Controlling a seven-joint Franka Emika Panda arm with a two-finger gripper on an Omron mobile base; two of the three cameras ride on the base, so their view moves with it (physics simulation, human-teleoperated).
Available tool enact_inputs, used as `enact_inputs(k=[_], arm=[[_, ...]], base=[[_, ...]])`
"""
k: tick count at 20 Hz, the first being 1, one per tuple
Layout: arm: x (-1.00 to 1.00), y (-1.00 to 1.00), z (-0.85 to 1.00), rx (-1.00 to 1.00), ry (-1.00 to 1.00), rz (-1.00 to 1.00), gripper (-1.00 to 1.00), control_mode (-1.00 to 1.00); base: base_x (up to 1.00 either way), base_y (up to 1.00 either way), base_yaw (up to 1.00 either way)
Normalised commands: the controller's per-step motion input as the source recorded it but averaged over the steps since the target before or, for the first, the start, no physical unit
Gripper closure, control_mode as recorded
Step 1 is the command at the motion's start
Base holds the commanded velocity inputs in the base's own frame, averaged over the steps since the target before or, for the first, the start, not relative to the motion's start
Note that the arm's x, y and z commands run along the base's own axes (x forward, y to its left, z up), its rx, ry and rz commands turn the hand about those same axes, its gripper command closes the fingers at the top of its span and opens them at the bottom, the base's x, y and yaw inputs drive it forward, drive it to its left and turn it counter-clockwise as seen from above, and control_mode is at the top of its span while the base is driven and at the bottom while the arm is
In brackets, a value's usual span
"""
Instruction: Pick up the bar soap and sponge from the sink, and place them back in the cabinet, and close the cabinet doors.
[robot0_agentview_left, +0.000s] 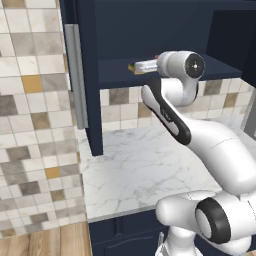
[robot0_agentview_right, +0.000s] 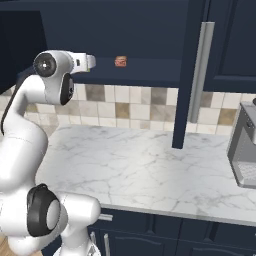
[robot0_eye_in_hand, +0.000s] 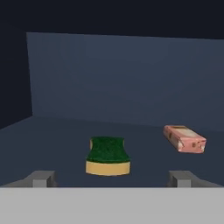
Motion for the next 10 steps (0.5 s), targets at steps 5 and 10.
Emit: enact_inputs(k=[5, 10], arm=[[-0.53, -0.08, 0.11, 0.0, 0.0, 0.0, -1.0, -1.0], [-0.53, -0.08, 0.02, 0.0, 0.0, 0.0, -1.0, -1.0]], base=[[0.0, 0.0, 0.0], [0.0, 0.0, 0.0]])
